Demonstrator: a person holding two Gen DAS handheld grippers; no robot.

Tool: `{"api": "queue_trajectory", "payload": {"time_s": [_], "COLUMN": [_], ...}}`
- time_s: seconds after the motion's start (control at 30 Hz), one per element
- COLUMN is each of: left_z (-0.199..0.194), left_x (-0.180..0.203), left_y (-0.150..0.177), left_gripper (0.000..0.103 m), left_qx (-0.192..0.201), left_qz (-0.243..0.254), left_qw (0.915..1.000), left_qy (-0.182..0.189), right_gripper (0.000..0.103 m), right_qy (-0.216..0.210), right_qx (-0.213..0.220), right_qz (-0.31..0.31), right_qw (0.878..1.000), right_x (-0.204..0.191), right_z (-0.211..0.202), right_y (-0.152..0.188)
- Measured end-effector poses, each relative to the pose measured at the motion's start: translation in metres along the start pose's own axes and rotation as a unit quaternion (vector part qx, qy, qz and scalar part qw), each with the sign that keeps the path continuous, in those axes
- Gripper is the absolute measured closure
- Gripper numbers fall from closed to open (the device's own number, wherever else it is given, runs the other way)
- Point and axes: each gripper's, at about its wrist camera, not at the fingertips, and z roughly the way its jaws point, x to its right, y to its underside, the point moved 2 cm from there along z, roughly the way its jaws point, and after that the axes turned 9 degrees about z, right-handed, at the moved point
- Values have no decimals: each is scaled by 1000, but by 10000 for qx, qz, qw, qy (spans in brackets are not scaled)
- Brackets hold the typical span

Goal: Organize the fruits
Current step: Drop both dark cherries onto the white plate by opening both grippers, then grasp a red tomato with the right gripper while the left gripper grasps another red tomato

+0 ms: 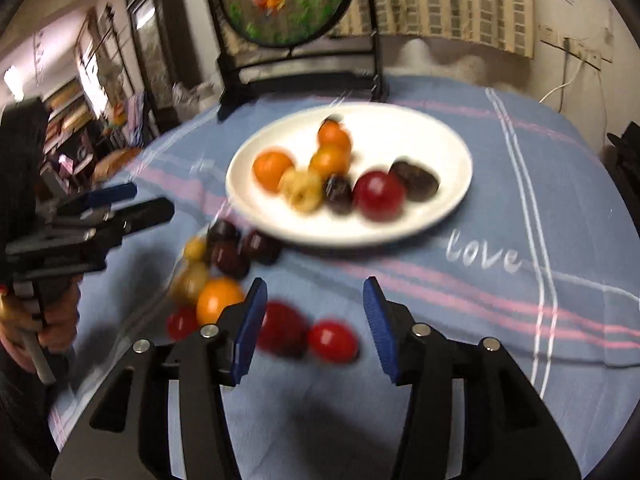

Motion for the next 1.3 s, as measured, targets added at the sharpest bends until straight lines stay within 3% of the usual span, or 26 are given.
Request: {"api": "queue_trajectory", "payload": {"time_s": [0.13,0.23,0.43,0.6,0.87,0.97,1.07,1.13,1.23,1.3], "left_z": [-6,-3,-8,-13,-22,-23,-23,-24,-25,-22], "left_x": [-2,-5,-12,-10,-3,-3,1,14,34,47], "left_y": [8,13,15,17,18,19,23,30,41,46], "left_gripper": [3,3,3,3,3,3,3,4,26,53], "left_qx": [83,-10,4,71,226,261,225,180,107,-3], "left_qz": [-7,-34,-171,-146,20,80,204,504,954,1231], "left_qw": [9997,9993,9993,9994,9995,9992,9995,9977,9915,9870], "left_qy": [-219,-379,-325,-291,-239,-293,-55,406,874,1034], "right_gripper": [53,53,53,66,69,76,76,76,76,76], "right_qy": [217,243,328,289,250,264,263,147,6,54], "right_qx": [-55,-87,-294,-508,-479,-447,-358,-263,-188,-208], "right_qz": [-562,-530,-343,-282,-190,-263,-218,-8,288,342], "right_qw": [9982,9983,9984,9979,9984,9983,9988,9995,9994,9992], "right_x": [-16,-9,8,10,13,10,10,14,20,22], "right_z": [-4,-7,-9,-1,13,14,9,2,-5,-4], "right_y": [12,12,13,18,19,20,18,13,9,8]}}
